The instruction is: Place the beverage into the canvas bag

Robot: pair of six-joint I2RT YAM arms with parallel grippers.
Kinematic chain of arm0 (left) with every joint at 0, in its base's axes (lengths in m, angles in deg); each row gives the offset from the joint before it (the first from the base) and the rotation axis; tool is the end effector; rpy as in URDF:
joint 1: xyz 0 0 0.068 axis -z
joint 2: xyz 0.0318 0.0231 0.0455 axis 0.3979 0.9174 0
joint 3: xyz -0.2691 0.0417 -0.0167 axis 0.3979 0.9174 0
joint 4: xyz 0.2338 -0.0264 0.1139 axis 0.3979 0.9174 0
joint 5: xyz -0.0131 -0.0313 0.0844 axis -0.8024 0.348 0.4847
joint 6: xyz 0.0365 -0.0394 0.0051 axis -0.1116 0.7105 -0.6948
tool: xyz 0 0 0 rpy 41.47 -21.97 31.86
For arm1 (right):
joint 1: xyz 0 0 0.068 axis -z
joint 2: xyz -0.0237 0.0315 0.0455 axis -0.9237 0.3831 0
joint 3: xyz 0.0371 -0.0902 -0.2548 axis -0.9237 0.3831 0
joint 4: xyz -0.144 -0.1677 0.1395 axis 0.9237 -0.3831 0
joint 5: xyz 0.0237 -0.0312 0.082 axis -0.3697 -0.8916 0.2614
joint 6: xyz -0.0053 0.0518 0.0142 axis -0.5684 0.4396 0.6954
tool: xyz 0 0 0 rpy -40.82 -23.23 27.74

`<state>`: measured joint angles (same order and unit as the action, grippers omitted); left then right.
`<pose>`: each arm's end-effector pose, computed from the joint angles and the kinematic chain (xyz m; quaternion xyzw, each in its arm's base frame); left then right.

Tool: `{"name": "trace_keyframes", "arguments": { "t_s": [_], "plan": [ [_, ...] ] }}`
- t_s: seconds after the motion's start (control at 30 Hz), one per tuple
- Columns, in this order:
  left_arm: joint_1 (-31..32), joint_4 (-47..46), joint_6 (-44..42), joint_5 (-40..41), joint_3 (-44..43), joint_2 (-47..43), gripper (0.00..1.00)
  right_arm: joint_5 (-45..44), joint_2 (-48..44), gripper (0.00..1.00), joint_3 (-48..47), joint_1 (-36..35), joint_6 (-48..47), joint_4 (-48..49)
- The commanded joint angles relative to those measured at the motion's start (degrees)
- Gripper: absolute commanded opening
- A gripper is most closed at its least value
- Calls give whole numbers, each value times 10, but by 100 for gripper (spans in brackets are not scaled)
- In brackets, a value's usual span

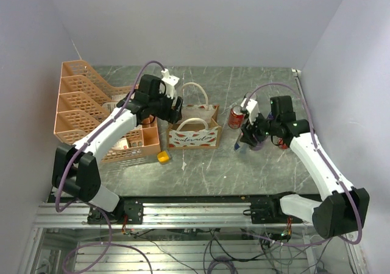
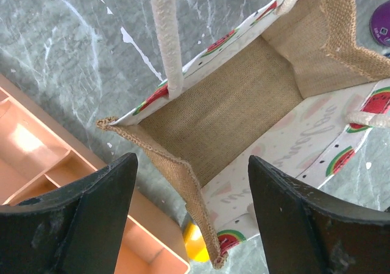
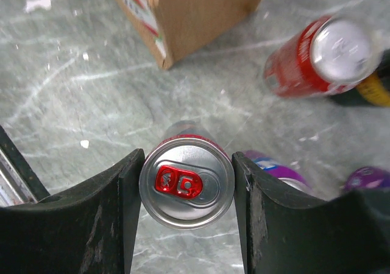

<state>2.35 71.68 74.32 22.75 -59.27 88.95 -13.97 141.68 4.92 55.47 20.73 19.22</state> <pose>0.2959 -0.1531 0.2939 0.2486 0.8669 -0.2077 0.3790 0.2234 0.0658 0.2722 -0.4331 0.8101 0.1813 0.3511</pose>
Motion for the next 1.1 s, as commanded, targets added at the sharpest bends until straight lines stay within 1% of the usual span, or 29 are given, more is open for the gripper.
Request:
{"name": "trace_keyframes", "arguments": {
  "t_s": [0.0, 0.07, 0.17, 0.27, 0.37, 0.47, 0.57, 0.77, 0.87, 0.9, 0.97, 1.07],
  "plan": [
    [-1, 23, -9, 8, -22, 13, 81, 37, -48, 0, -88, -2, 9, 3],
    [-1, 20, -9, 10, -17, 14, 78, 38, -55, 0, -115, -2, 17, 5],
    [-1, 13, -13, 7, -9, 13, 68, 48, -49, 0, -161, -2, 27, 1],
    [-1, 9, -16, -13, -4, 14, 50, 64, -43, 0, -197, -2, 44, 14],
    [-1, 9, -15, -60, 0, 22, 34, 85, -37, 0, -220, -3, 64, 39],
    [-1, 12, -13, -103, -1, 35, 25, 108, -28, 0, -233, -7, 82, 73],
    [-1, 19, -16, -106, -8, 42, 22, 128, -12, 0, -245, -12, 96, 98],
    [1, 15, -23, -55, -3, 29, 22, 148, 24, 0, -262, -33, 105, 124],
    [1, 6, -30, -24, 8, 16, 28, 147, 39, 0, -261, -51, 109, 142],
    [1, 3, -33, -18, 13, 11, 29, 144, 44, 0, -260, -58, 110, 147],
    [1, -2, -39, -18, 21, 4, 27, 138, 55, 0, -260, -75, 113, 158],
    [1, -5, -44, -39, 30, -2, 19, 127, 72, 0, -259, -104, 121, 177]
  ]
}}
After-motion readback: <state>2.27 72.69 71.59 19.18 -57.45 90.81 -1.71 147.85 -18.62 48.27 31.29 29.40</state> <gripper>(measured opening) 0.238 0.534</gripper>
